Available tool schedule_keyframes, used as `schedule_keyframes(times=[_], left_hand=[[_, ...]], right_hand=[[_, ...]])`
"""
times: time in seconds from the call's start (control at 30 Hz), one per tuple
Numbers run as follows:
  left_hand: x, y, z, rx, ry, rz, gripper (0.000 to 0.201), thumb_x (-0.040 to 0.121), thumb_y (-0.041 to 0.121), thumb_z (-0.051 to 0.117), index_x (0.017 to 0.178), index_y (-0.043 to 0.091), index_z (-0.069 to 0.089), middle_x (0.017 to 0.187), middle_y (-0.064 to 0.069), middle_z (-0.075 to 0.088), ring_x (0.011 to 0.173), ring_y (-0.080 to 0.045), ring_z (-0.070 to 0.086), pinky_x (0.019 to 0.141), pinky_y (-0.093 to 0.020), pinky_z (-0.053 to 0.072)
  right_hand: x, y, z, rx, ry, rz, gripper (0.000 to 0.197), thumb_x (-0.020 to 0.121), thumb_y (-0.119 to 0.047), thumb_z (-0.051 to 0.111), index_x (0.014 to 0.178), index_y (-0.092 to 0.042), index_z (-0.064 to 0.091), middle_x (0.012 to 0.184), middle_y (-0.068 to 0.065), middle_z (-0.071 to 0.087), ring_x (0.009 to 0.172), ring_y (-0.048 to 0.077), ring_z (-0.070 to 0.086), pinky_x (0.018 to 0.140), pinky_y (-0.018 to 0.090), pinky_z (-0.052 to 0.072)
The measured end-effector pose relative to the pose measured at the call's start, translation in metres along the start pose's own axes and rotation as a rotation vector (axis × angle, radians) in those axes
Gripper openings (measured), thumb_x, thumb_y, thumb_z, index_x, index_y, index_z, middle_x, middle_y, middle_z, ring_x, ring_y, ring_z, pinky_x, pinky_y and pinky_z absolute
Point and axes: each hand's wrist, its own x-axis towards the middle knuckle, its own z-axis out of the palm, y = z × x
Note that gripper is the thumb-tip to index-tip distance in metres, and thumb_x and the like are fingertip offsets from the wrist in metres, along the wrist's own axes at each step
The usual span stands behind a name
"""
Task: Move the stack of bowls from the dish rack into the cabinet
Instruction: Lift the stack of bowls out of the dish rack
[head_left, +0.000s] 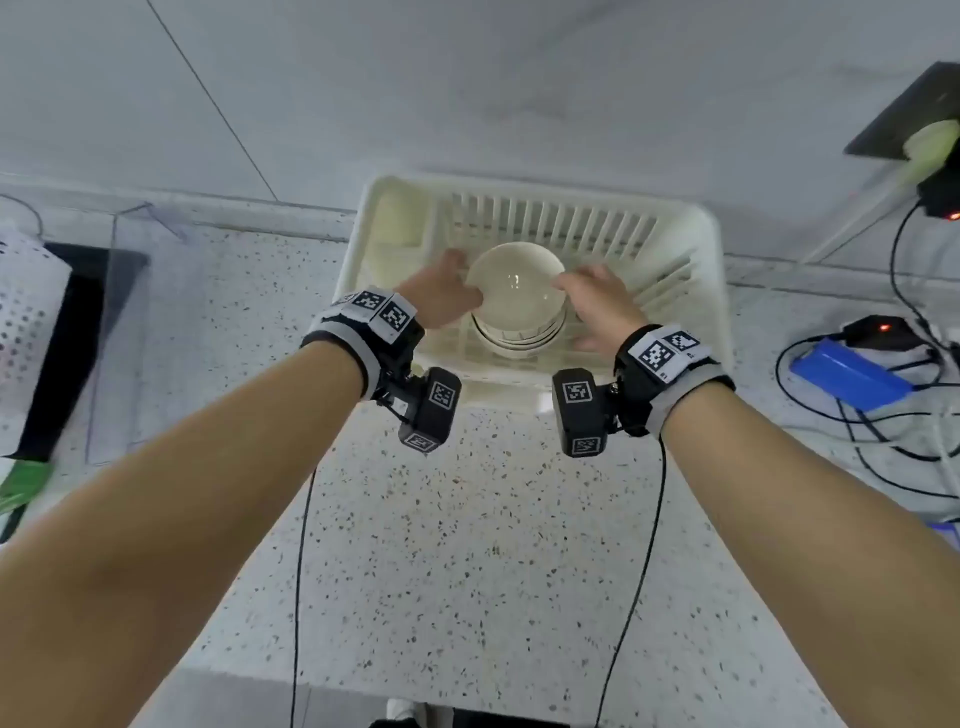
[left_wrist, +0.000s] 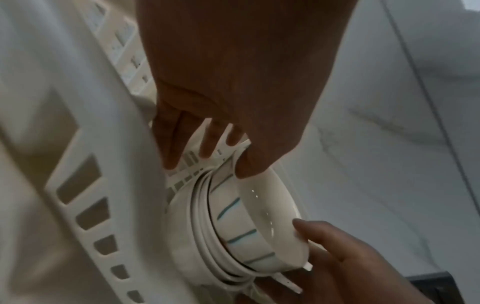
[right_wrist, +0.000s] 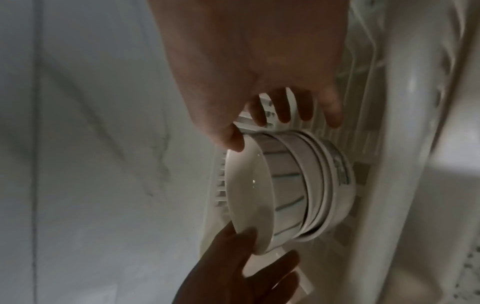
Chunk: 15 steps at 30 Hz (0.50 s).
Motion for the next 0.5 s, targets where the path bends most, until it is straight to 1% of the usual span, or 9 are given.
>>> schedule_keyframes(times=[0.07, 0.13, 0.17, 0.27, 0.3, 0.37, 0.43, 0.47, 0.5], left_hand=[[0.008, 0.001, 0.003, -0.029, -0.073, -0.051, 0.065, 0.093, 0.020, 0.054, 0.152, 0.020, 0.027, 0.132, -0.010, 0.054, 0.095, -0.028, 0.063, 0.078, -0.037, 0.059], [0.017, 0.002, 0.006, -0.066, -0.127, -0.094, 0.060, 0.094, 0.019, 0.052, 0.149, 0.023, 0.030, 0.128, -0.007, 0.053, 0.100, -0.029, 0.067, 0.075, -0.032, 0.061], [0.017, 0.002, 0.008, -0.091, -0.133, -0.102, 0.060, 0.093, 0.019, 0.052, 0.148, 0.024, 0.032, 0.128, -0.007, 0.053, 0.100, -0.029, 0.070, 0.076, -0.034, 0.062], [0.021, 0.000, 0.014, -0.252, -0.150, -0.168, 0.062, 0.085, 0.020, 0.052, 0.144, 0.027, 0.036, 0.128, -0.011, 0.057, 0.091, -0.034, 0.075, 0.082, -0.046, 0.063], [0.023, -0.001, 0.016, -0.314, -0.156, -0.194, 0.061, 0.085, 0.019, 0.051, 0.144, 0.025, 0.036, 0.129, -0.014, 0.058, 0.094, -0.036, 0.074, 0.084, -0.048, 0.062], [0.023, 0.000, 0.020, -0.417, -0.160, -0.247, 0.057, 0.091, 0.014, 0.047, 0.147, 0.017, 0.034, 0.130, -0.019, 0.057, 0.102, -0.039, 0.070, 0.087, -0.050, 0.060], [0.020, 0.002, 0.022, -0.458, -0.139, -0.254, 0.057, 0.093, 0.011, 0.045, 0.149, 0.012, 0.032, 0.131, -0.021, 0.056, 0.104, -0.040, 0.069, 0.086, -0.050, 0.060], [0.017, 0.005, 0.021, -0.452, -0.127, -0.242, 0.057, 0.093, 0.011, 0.045, 0.149, 0.012, 0.032, 0.130, -0.020, 0.056, 0.103, -0.039, 0.069, 0.087, -0.050, 0.060], [0.013, 0.008, 0.020, -0.438, -0.114, -0.217, 0.058, 0.093, 0.012, 0.044, 0.150, 0.013, 0.033, 0.129, -0.018, 0.056, 0.103, -0.039, 0.068, 0.087, -0.050, 0.060]], right_hand=[[0.008, 0.000, 0.006, 0.096, -0.028, 0.108, 0.045, 0.093, -0.024, 0.059, 0.136, -0.021, 0.047, 0.130, 0.007, 0.051, 0.123, 0.032, 0.051, 0.097, 0.055, 0.052], [0.021, 0.002, 0.014, 0.140, -0.058, 0.155, 0.043, 0.092, -0.022, 0.060, 0.132, -0.024, 0.047, 0.131, 0.008, 0.052, 0.121, 0.033, 0.052, 0.097, 0.058, 0.052], [0.021, 0.003, 0.015, 0.141, -0.067, 0.158, 0.041, 0.091, -0.022, 0.059, 0.130, -0.025, 0.048, 0.132, 0.010, 0.053, 0.121, 0.033, 0.053, 0.096, 0.058, 0.053], [0.025, 0.002, 0.017, 0.177, -0.107, 0.227, 0.034, 0.091, -0.024, 0.054, 0.124, -0.023, 0.047, 0.135, 0.015, 0.053, 0.120, 0.036, 0.055, 0.095, 0.058, 0.053], [0.025, 0.002, 0.018, 0.203, -0.122, 0.252, 0.033, 0.091, -0.025, 0.053, 0.123, -0.022, 0.045, 0.134, 0.016, 0.053, 0.119, 0.037, 0.056, 0.092, 0.055, 0.054], [0.024, 0.001, 0.020, 0.239, -0.136, 0.278, 0.034, 0.091, -0.025, 0.050, 0.124, -0.021, 0.044, 0.134, 0.016, 0.052, 0.118, 0.038, 0.055, 0.076, 0.048, 0.056], [0.021, 0.001, 0.020, 0.260, -0.130, 0.260, 0.033, 0.091, -0.023, 0.048, 0.124, -0.022, 0.041, 0.133, 0.014, 0.050, 0.116, 0.038, 0.053, 0.065, 0.045, 0.052], [0.020, 0.000, 0.019, 0.277, -0.123, 0.251, 0.033, 0.092, -0.023, 0.047, 0.124, -0.023, 0.041, 0.133, 0.013, 0.048, 0.115, 0.038, 0.051, 0.064, 0.046, 0.050], [0.018, -0.001, 0.018, 0.295, -0.113, 0.233, 0.032, 0.092, -0.023, 0.046, 0.124, -0.024, 0.040, 0.135, 0.012, 0.047, 0.116, 0.038, 0.050, 0.067, 0.048, 0.051]])
